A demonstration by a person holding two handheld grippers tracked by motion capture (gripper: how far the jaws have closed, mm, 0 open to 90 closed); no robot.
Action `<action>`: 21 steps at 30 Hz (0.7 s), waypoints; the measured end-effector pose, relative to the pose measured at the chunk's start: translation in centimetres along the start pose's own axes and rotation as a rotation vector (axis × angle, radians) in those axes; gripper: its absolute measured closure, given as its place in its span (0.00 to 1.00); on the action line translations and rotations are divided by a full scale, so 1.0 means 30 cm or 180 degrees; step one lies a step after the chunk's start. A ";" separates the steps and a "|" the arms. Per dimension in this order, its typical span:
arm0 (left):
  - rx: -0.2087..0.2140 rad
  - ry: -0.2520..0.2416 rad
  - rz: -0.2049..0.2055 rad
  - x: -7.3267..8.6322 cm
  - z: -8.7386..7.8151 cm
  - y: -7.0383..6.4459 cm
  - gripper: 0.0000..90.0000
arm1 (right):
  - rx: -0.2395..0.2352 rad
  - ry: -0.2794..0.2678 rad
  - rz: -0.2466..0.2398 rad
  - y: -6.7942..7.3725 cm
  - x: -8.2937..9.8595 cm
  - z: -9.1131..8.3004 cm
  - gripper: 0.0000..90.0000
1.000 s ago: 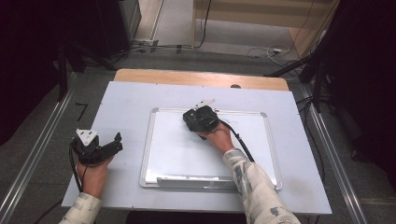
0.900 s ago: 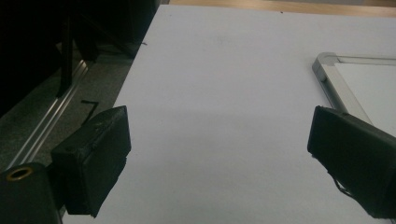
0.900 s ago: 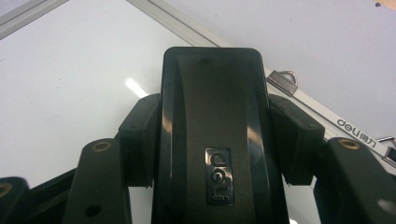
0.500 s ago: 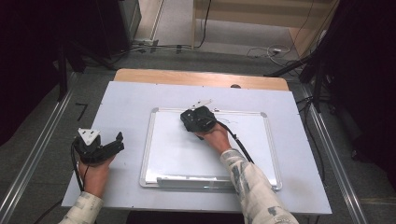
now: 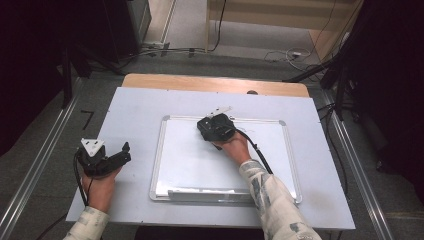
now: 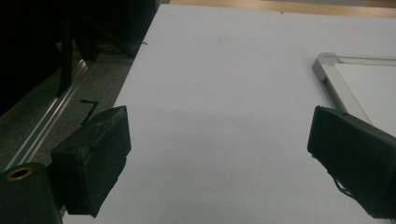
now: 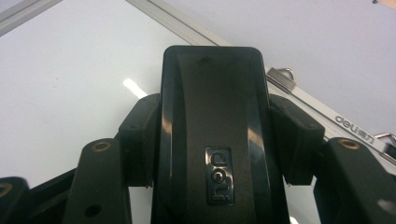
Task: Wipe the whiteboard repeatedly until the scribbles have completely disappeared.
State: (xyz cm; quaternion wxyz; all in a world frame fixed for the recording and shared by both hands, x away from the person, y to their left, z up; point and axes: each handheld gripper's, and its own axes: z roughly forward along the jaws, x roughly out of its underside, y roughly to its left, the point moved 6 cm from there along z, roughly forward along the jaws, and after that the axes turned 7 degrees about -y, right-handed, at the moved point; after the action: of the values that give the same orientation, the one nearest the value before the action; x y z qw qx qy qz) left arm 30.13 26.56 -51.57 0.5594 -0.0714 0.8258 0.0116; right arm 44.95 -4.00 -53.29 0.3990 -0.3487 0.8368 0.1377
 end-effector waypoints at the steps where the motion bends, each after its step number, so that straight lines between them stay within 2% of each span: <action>1: 0.0002 0.0003 0.0004 0.000 0.000 -0.001 0.07 | 0.0005 0.0006 -0.0004 -0.004 0.002 -0.003 0.44; 21: -0.0010 0.0022 0.0017 0.003 0.001 -0.001 0.07 | 0.0125 0.0029 0.0095 -0.079 0.047 -0.052 0.44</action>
State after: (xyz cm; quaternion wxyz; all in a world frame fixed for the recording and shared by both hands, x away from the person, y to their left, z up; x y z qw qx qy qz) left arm 30.13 26.52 -51.65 0.5563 -0.0702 0.8279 0.0142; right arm 45.08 -7.16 -53.27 0.3999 -0.3289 0.8462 0.1256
